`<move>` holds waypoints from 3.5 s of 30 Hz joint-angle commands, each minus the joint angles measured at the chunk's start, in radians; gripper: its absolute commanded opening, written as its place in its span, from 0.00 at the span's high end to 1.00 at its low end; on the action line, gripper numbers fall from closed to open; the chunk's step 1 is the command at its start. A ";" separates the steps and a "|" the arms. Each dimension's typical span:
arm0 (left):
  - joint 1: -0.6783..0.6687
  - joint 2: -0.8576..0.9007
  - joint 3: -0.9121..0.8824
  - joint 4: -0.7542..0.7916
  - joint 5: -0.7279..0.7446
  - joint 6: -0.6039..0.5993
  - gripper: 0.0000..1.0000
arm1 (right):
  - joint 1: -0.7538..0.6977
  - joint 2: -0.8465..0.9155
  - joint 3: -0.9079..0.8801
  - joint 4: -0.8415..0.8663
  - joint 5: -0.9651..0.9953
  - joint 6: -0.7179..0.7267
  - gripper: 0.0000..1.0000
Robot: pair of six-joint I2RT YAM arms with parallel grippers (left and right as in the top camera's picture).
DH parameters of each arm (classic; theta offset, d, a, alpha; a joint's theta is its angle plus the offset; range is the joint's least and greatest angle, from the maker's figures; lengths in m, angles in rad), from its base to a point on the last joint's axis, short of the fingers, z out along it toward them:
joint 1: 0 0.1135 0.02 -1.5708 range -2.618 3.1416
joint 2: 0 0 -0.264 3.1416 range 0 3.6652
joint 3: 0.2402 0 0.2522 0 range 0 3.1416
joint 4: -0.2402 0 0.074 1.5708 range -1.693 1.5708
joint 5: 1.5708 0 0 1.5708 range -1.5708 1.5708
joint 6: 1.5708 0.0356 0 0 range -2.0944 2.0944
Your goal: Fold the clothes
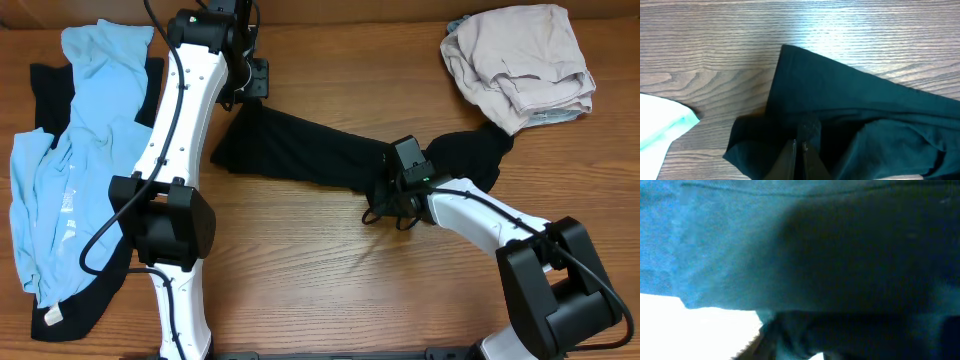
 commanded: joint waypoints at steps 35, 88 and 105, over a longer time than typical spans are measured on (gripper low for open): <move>0.138 -0.425 0.742 -0.359 -0.170 0.010 0.96 | -0.545 -0.568 1.147 -0.954 -0.084 -0.281 0.96; 0.204 -0.120 0.740 0.142 -0.406 0.078 0.96 | -0.544 0.001 1.492 -0.363 -0.149 -0.449 0.96; 0.208 0.121 0.524 -0.360 -0.121 -0.019 0.96 | -0.544 0.145 1.053 -0.618 -0.285 -0.519 0.96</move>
